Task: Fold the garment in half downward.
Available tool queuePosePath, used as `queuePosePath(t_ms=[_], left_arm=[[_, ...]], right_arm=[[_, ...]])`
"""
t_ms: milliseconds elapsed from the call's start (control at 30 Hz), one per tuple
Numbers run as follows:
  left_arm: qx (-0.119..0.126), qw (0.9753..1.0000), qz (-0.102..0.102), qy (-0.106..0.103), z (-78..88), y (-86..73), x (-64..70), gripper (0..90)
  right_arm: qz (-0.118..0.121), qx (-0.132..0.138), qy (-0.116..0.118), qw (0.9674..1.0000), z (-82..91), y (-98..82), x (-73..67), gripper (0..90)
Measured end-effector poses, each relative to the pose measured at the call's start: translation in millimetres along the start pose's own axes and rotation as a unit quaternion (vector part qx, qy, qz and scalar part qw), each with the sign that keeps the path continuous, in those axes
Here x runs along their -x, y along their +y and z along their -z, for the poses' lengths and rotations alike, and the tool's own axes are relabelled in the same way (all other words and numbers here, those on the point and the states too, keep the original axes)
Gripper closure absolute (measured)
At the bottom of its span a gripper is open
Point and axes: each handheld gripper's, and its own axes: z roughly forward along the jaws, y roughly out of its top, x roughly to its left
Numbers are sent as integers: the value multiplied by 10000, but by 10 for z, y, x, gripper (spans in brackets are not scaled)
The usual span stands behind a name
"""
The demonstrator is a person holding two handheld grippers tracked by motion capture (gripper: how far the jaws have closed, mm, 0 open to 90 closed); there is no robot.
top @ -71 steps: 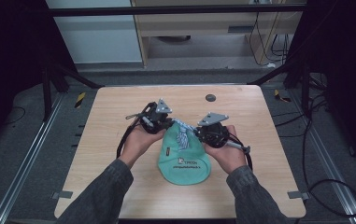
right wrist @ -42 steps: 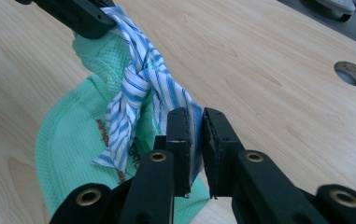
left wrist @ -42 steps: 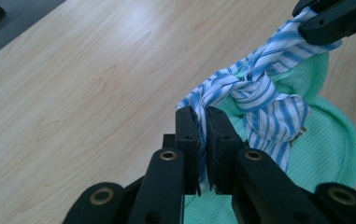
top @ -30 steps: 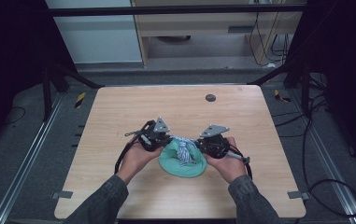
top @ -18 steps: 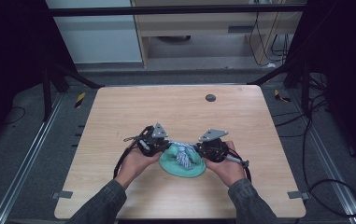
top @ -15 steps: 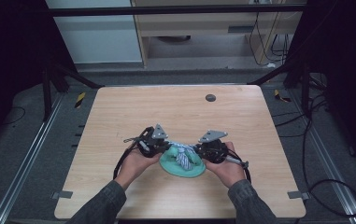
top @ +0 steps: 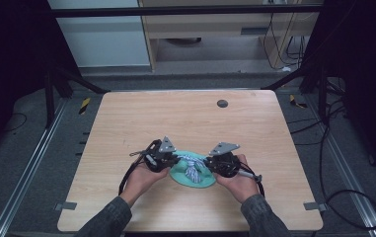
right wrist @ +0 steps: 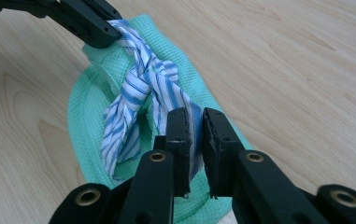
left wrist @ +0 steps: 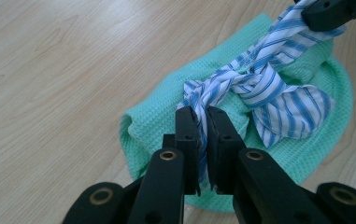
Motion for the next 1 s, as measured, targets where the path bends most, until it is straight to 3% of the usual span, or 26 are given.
queuePosePath(t_ms=[333,567,833,1000], left_arm=[[89,9999,-7,-55,56,-53,64,842],[101,9999,-39,-110,86,-113,124,843],[132,9997,-70,-215,145,-222,202,829],[153,9997,-134,-142,196,-261,234,733]], right_arm=[[37,-33,129,9999,14,-49,-70,773],[48,-85,212,9997,26,-73,-128,700],[113,-101,309,9994,52,-135,-207,769],[143,-120,331,9993,72,-159,-218,793]])
